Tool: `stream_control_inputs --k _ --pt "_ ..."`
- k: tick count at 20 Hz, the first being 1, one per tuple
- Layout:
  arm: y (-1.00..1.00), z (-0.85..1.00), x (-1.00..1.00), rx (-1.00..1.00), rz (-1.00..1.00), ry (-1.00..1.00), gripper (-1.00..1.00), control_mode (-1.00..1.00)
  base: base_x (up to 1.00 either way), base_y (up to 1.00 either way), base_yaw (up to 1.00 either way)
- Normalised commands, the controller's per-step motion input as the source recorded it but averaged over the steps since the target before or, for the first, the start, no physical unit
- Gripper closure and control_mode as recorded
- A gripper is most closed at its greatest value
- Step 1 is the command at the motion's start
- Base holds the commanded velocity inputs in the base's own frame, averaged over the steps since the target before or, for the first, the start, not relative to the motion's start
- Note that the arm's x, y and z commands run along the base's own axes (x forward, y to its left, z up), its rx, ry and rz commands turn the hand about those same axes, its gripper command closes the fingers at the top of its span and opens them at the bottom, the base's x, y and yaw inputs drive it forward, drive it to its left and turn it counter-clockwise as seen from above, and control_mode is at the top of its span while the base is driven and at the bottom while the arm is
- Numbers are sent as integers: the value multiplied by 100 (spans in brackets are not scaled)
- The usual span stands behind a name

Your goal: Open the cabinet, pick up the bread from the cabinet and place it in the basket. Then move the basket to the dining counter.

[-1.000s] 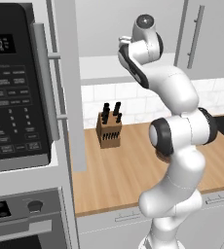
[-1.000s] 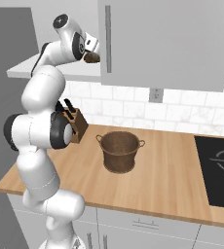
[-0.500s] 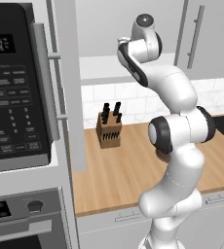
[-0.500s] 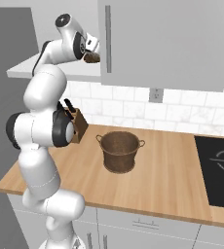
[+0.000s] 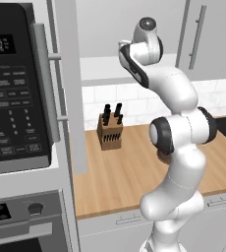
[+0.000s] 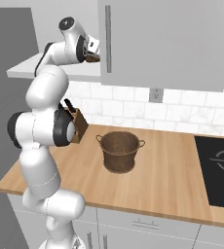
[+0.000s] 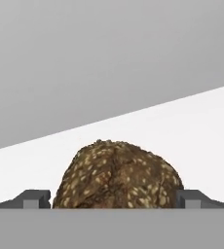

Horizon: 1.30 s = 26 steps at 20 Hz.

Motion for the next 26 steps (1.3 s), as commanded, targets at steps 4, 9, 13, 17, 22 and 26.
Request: stream_control_inputs --k 4,9,13,17,22,26 --pt "0 -15 50 0 2 2 -100 -100 0 0 0" --pt "0 -38 23 0 3 4 100 -100 0 0 0" --pt "9 -37 -17 0 5 -1 100 -100 0 0 0" --pt "1 -49 -57 0 9 -12 100 -100 0 0 0" --pt "17 -22 -61 1 10 -25 100 -100 0 0 0" --pt "11 29 -97 -1 6 -1 100 -100 0 0 0"
